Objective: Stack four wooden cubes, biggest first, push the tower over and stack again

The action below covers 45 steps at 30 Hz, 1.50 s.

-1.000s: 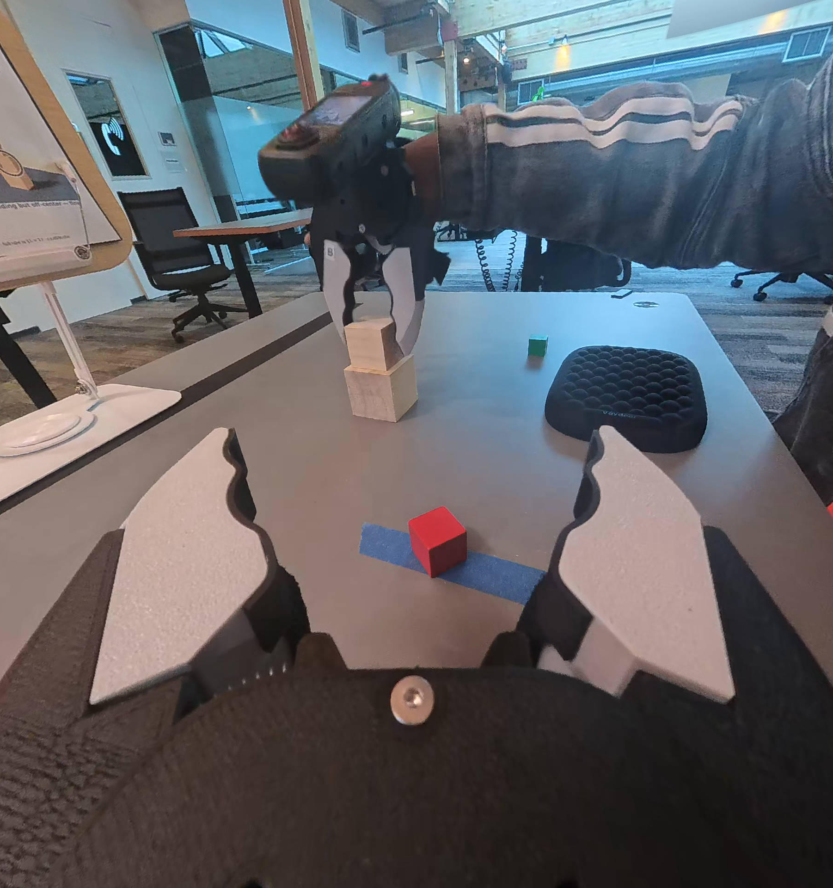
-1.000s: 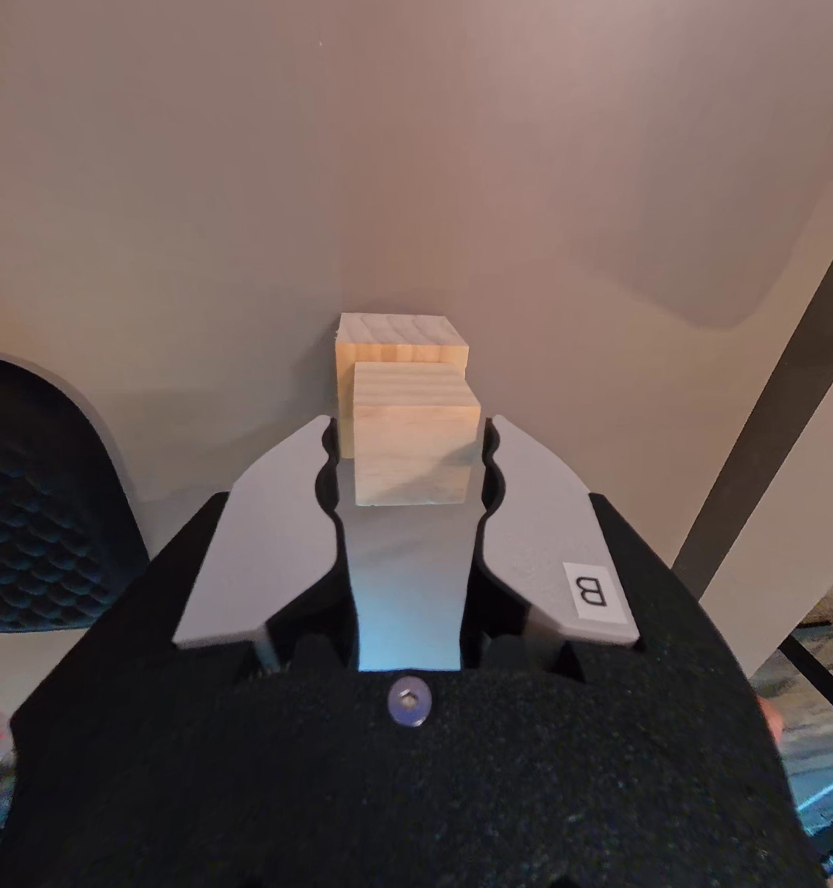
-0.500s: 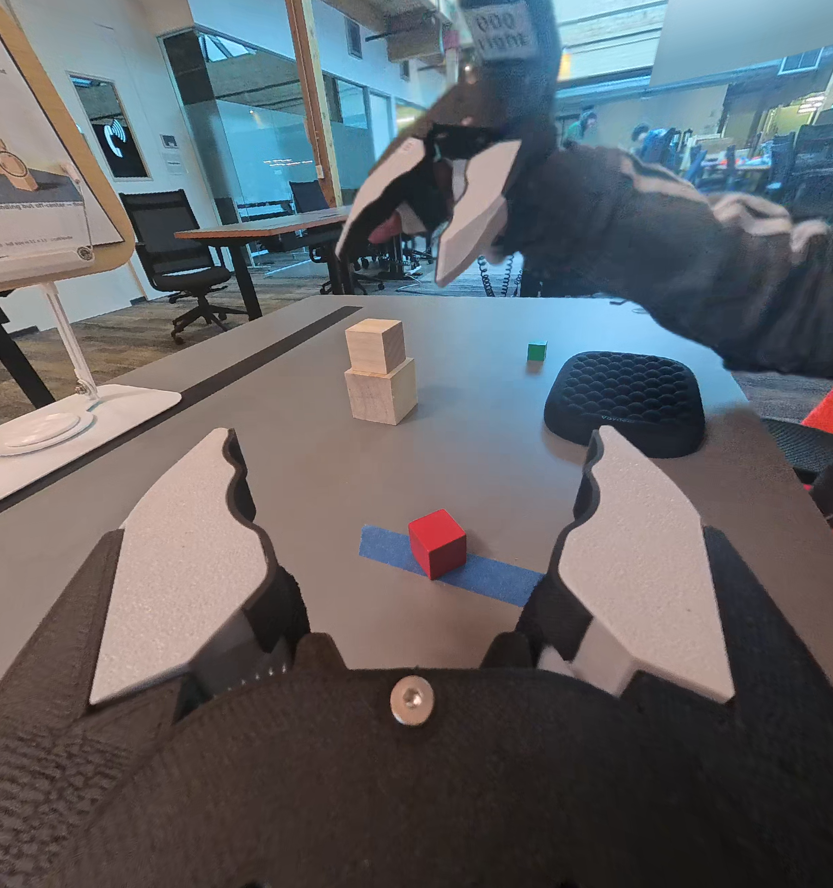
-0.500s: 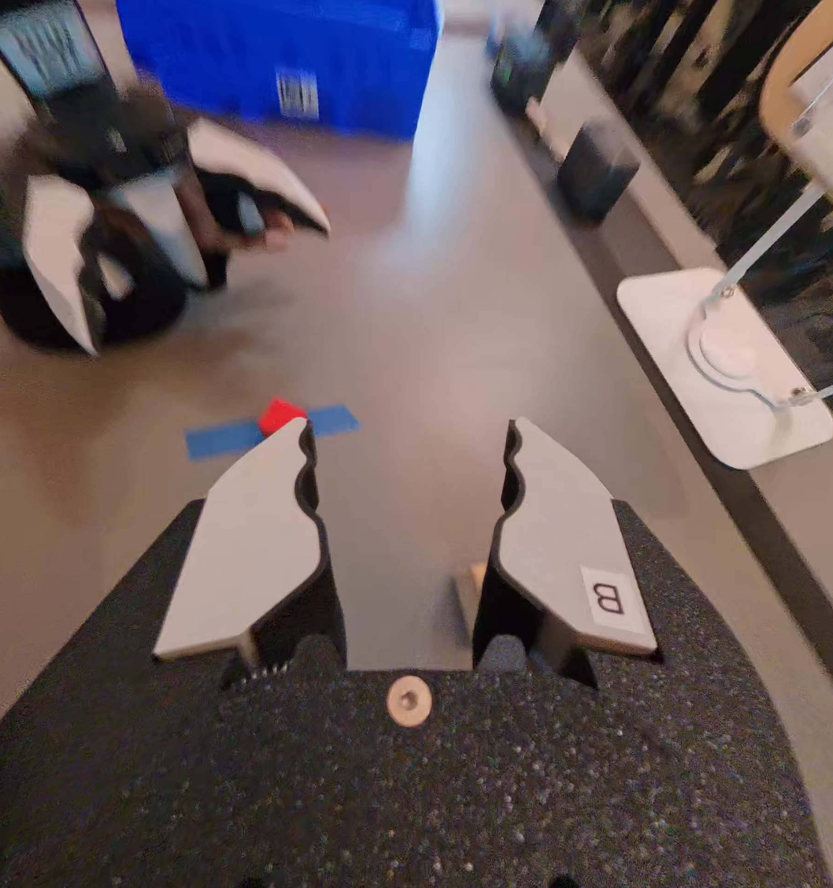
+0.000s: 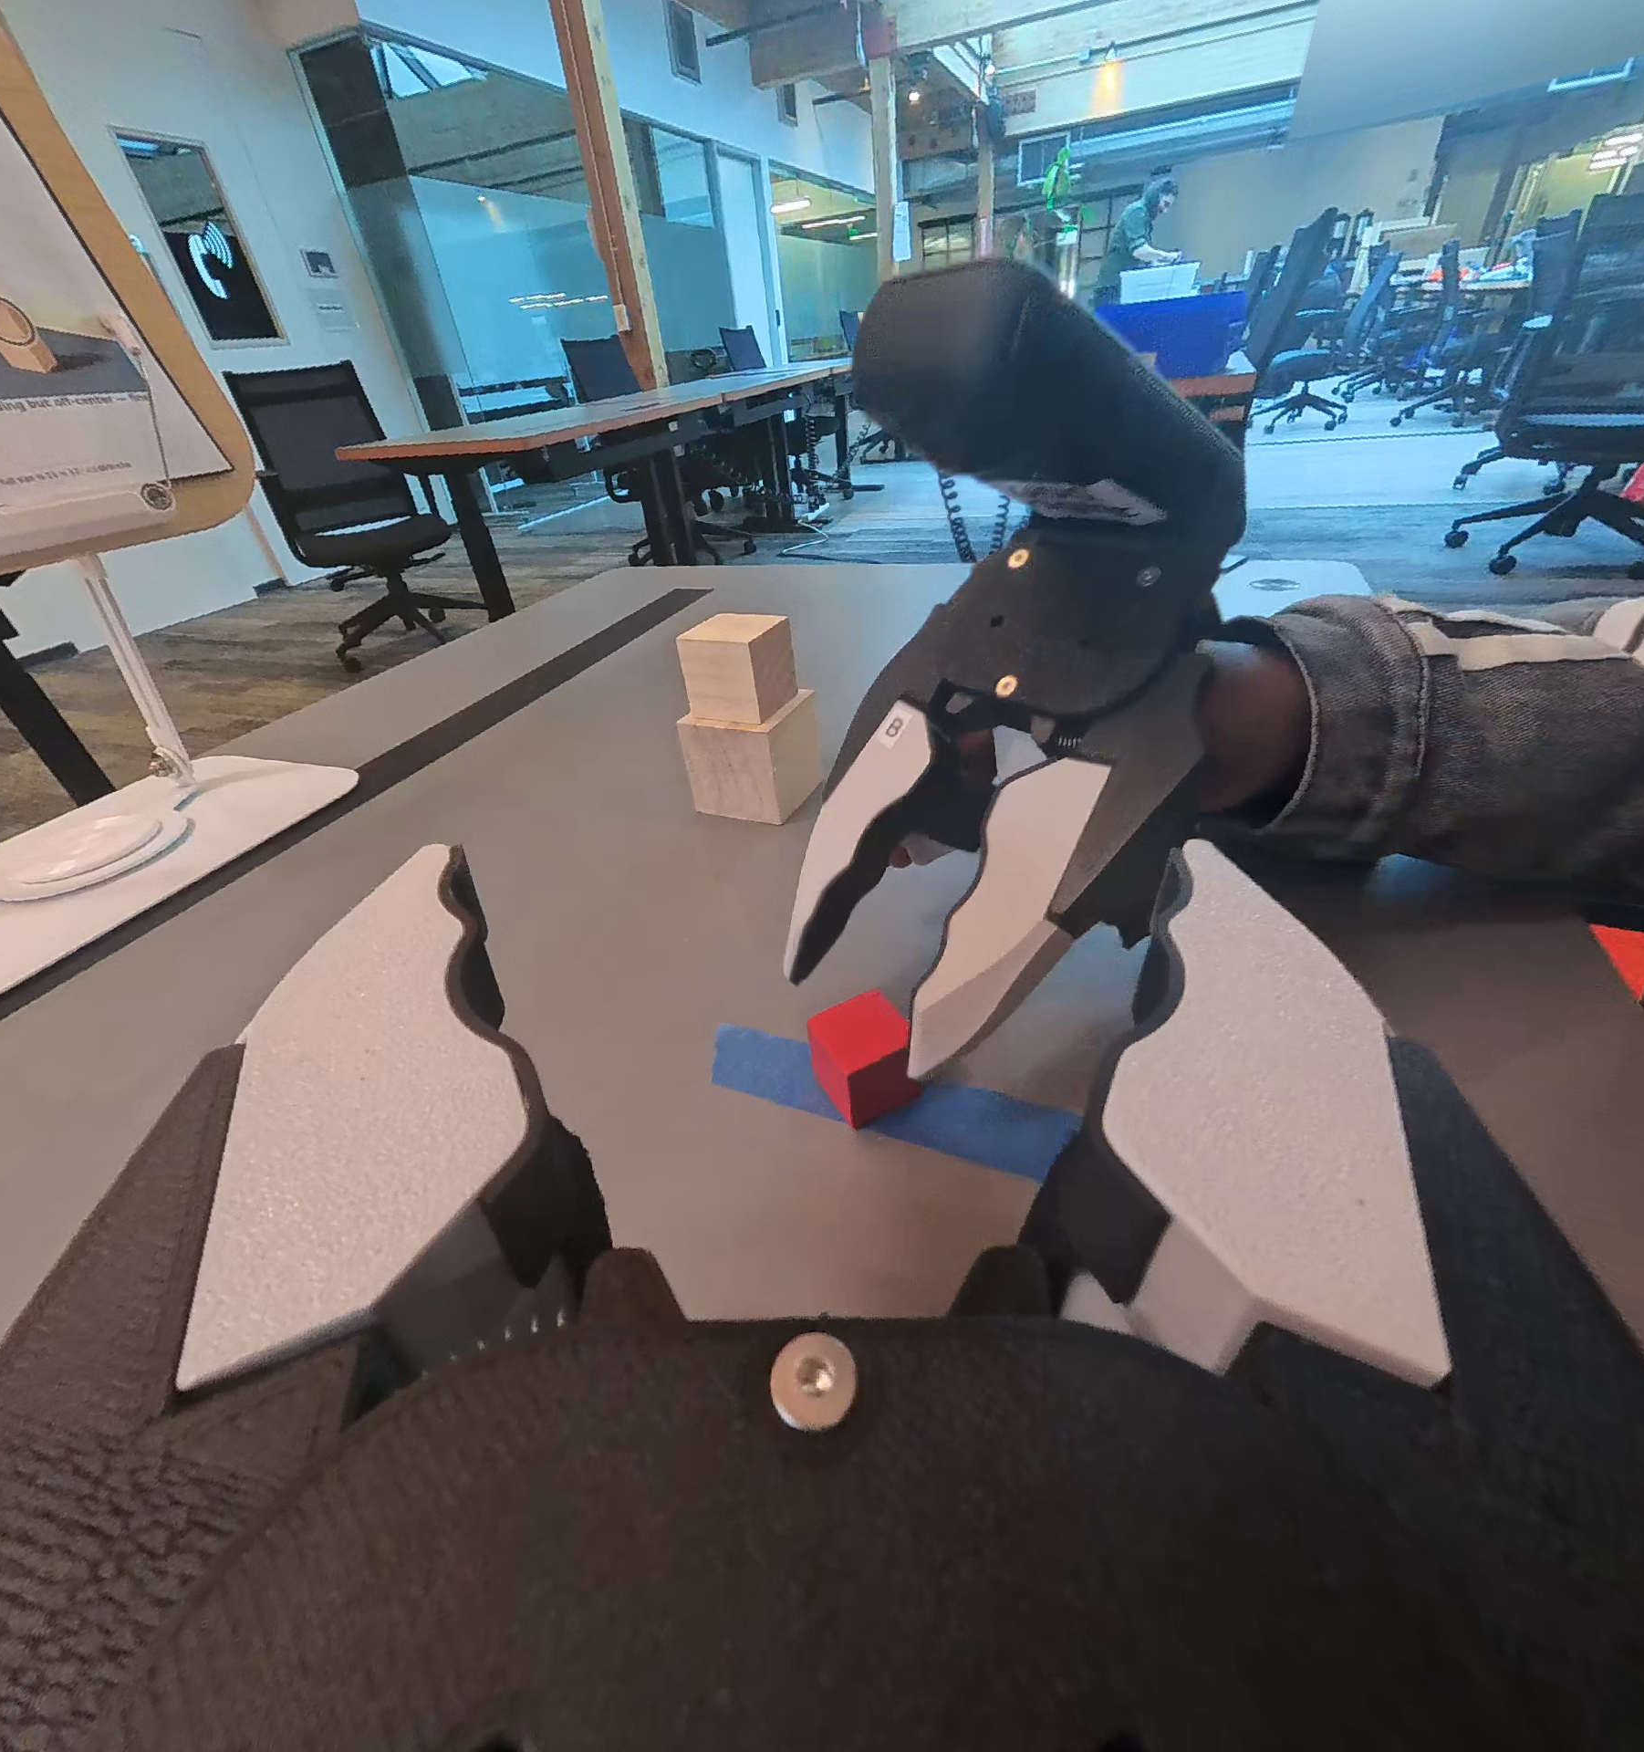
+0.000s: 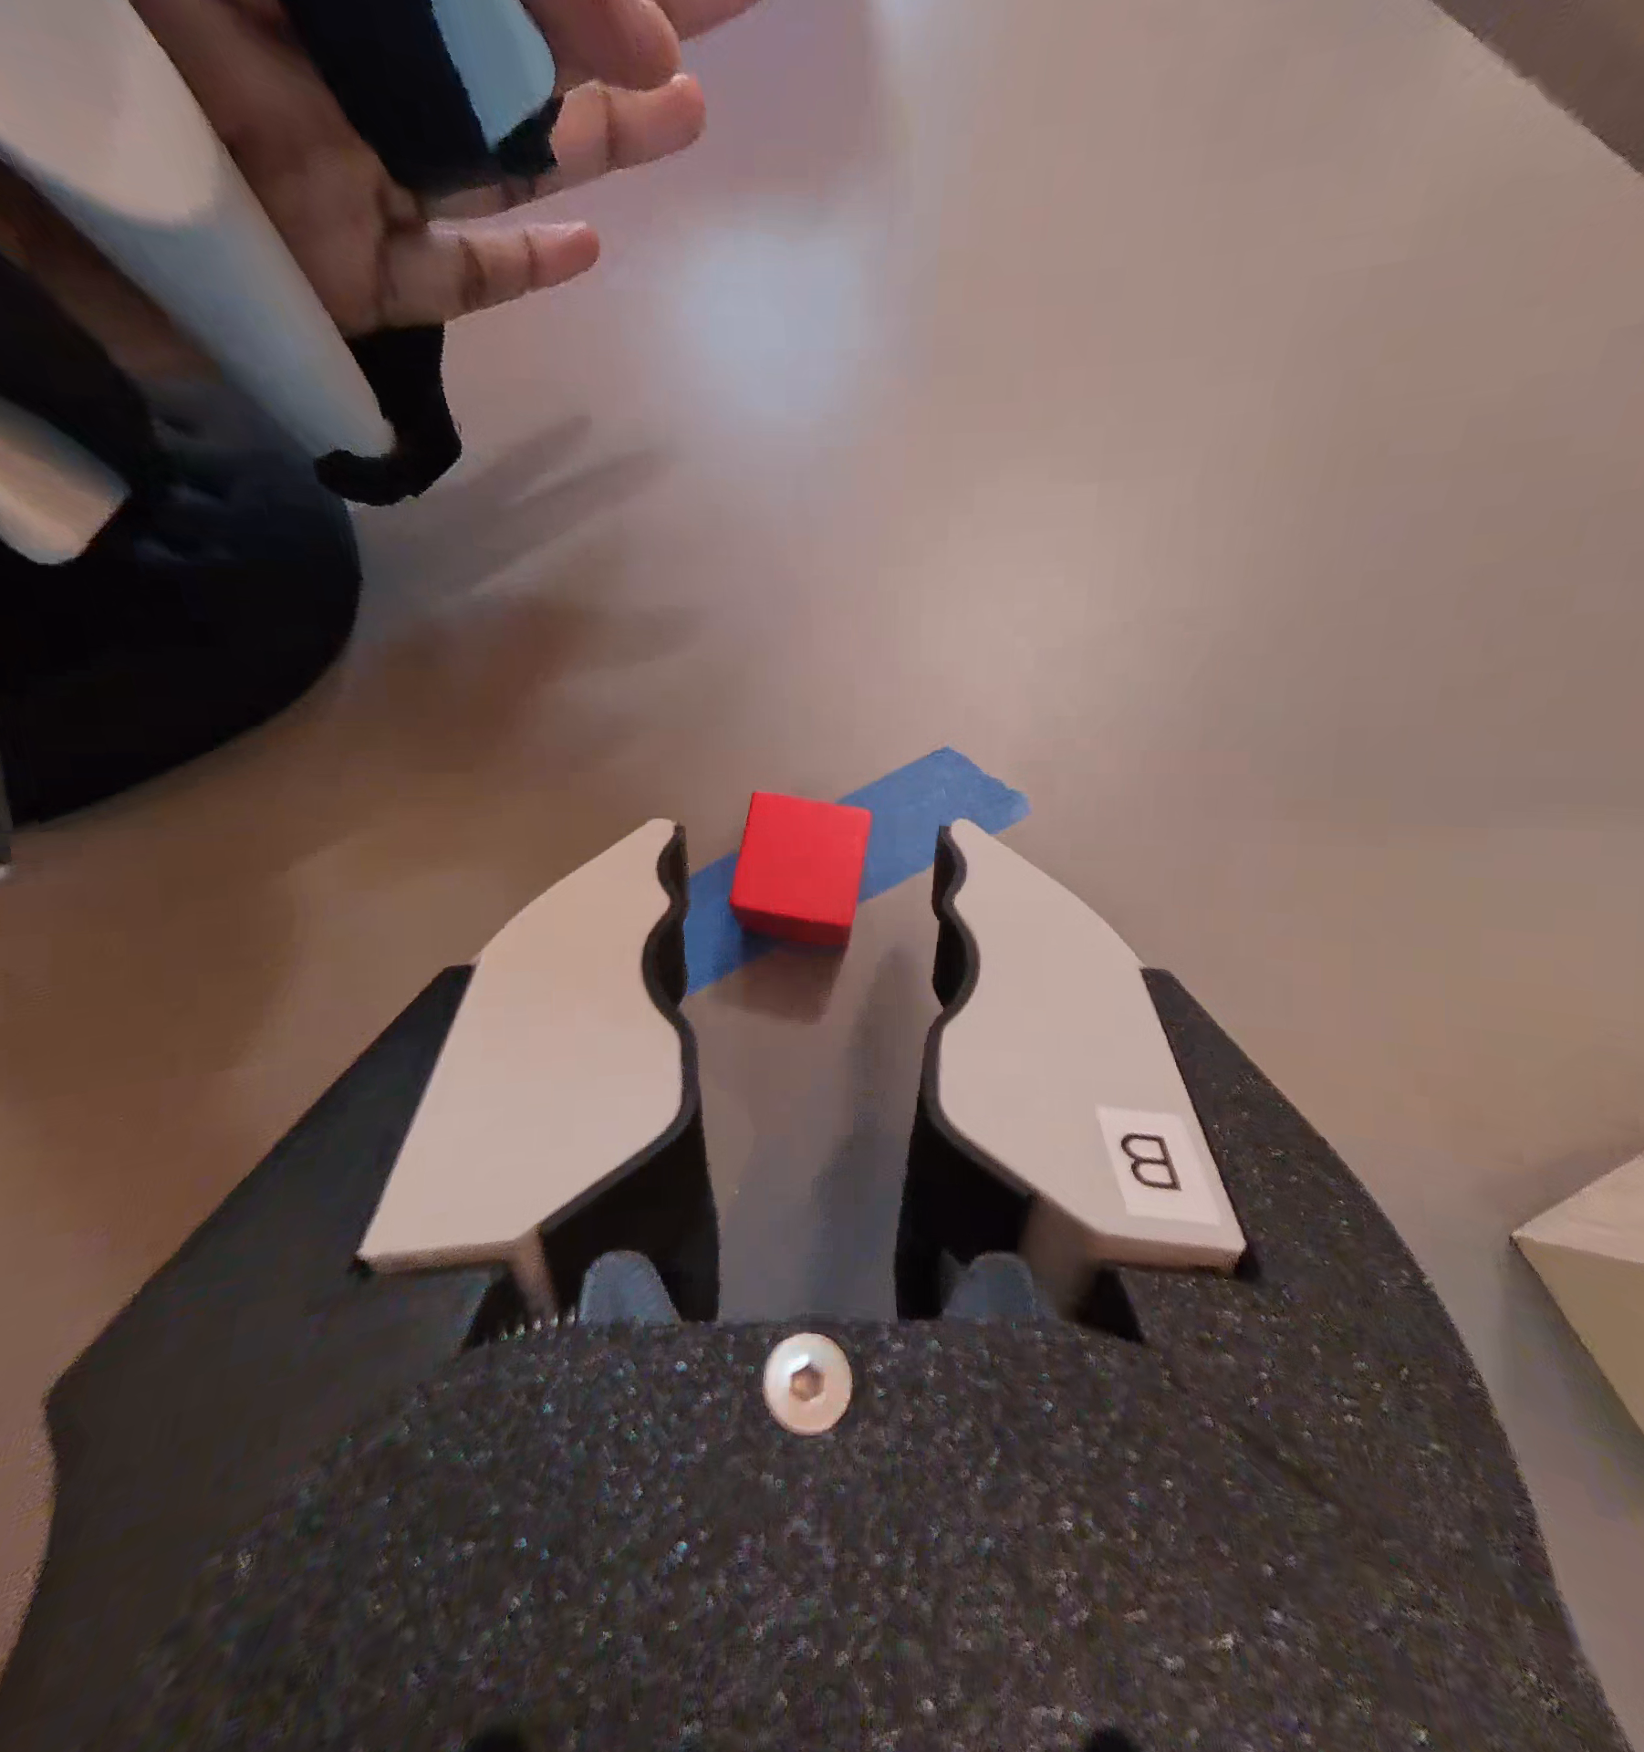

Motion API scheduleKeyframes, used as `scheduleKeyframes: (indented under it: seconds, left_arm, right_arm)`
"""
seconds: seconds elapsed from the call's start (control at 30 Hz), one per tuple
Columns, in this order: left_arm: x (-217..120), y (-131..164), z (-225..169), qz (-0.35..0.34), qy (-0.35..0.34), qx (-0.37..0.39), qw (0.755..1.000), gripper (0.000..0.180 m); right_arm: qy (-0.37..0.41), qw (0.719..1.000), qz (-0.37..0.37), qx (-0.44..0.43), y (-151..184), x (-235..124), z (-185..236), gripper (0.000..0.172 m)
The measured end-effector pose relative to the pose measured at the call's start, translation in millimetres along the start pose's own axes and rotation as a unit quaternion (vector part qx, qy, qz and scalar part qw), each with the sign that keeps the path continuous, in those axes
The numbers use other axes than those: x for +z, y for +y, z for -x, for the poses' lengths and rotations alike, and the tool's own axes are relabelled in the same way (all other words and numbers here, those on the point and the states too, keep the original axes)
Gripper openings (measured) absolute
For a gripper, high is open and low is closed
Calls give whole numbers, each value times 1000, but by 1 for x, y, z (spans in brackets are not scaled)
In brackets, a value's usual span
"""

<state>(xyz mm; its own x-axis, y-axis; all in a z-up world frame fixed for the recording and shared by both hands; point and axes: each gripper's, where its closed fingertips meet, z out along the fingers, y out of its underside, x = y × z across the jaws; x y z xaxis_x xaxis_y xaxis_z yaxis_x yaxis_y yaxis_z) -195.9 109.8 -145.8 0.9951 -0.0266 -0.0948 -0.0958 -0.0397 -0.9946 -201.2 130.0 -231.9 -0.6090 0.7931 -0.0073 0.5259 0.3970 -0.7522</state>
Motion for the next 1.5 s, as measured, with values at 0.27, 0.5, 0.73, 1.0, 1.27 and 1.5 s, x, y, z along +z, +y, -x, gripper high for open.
scheduleKeyframes:
  seconds: [0.27, 0.5, 0.73, 1.0, 1.27, 1.5]
  left_arm:
    - [-1, 0, -1, 1, 3, 1, 1000, 131]
    - [-1, 1, -2, 3, 5, 2, 1000, 131]
    - [1, 4, -3, 8, 9, 0, 1000, 131]
    - [3, 9, -4, 15, 15, -8, 1000, 131]
    - [3, 9, -4, 16, 16, -9, 1000, 131]
    - [2, 8, -3, 14, 15, -10, 1000, 131]
  right_arm:
    - [-37, 999, 21, -32, 3, -11, 0, 27]
    - [-61, 990, -24, -122, -32, -118, -67, 27]
    - [-155, 963, -14, -220, -34, -171, -135, 27]
    - [-177, 966, -10, -191, -15, -136, -170, 27]
    - [-161, 971, 17, -178, -2, -119, -174, 27]
    - [-161, 971, 15, -174, 1, -116, -174, 27]
